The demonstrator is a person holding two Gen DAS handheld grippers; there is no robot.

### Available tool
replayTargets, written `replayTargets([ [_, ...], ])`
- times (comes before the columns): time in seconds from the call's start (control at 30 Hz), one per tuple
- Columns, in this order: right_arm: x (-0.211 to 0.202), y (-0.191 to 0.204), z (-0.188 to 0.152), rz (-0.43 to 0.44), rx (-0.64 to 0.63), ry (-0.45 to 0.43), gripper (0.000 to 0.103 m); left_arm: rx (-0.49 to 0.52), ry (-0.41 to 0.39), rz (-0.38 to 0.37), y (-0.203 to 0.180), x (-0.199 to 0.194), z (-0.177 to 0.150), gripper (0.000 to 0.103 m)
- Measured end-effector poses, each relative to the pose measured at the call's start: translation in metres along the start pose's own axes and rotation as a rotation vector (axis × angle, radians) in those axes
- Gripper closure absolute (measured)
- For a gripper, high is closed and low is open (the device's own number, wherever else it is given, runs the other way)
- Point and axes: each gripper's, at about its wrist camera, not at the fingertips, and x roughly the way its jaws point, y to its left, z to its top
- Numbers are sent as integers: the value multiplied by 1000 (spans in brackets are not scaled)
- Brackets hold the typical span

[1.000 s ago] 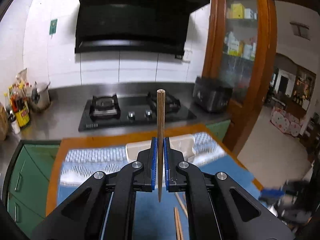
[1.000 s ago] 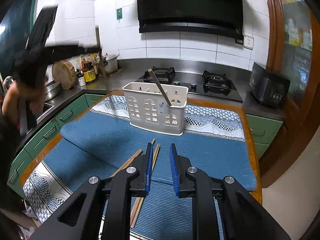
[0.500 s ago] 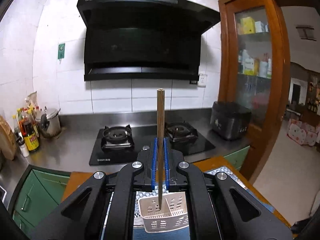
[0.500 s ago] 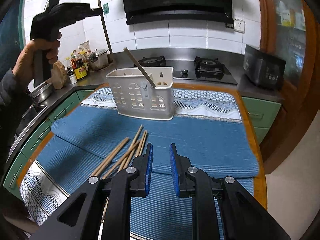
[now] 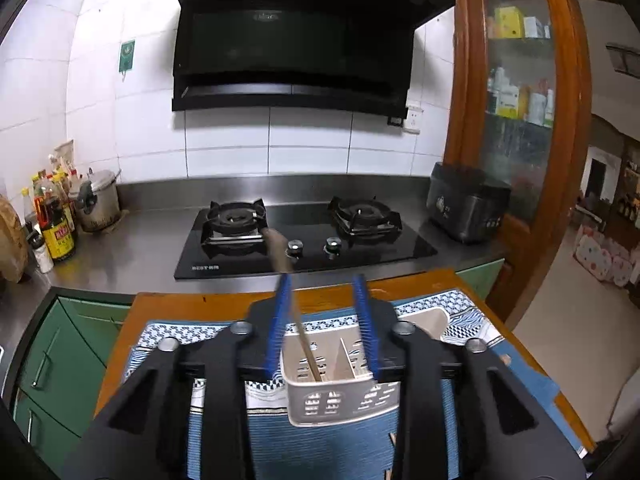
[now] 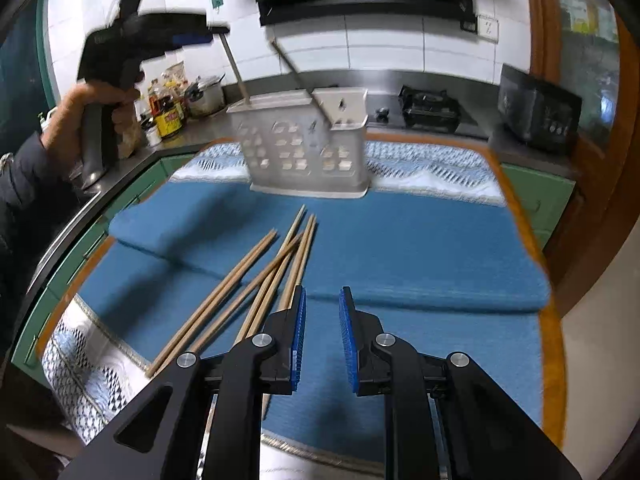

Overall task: Organize utensils
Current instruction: 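Grasp another wooden chopstick with the right gripper while the left gripper grasps one too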

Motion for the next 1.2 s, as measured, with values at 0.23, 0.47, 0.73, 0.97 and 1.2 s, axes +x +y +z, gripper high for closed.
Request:
replayTargets([
  [0.23, 22, 20, -37, 33, 6, 101, 86, 28, -1, -15, -2, -51, -30, 62],
  [0.47, 45, 28, -61, 31, 14, 176, 86, -26, 90, -64, 10, -89, -96, 61],
  [0.73, 53, 34, -66, 31, 15, 197, 86, -90, 201, -65, 27, -112, -176, 54],
  [0.97, 60, 49, -66, -50, -62, 204, 83, -87, 328, -107, 18, -117, -231, 54],
  [1.2, 59, 43, -67, -83, -53, 190, 95, -61, 426, -170, -8, -114, -267, 58],
])
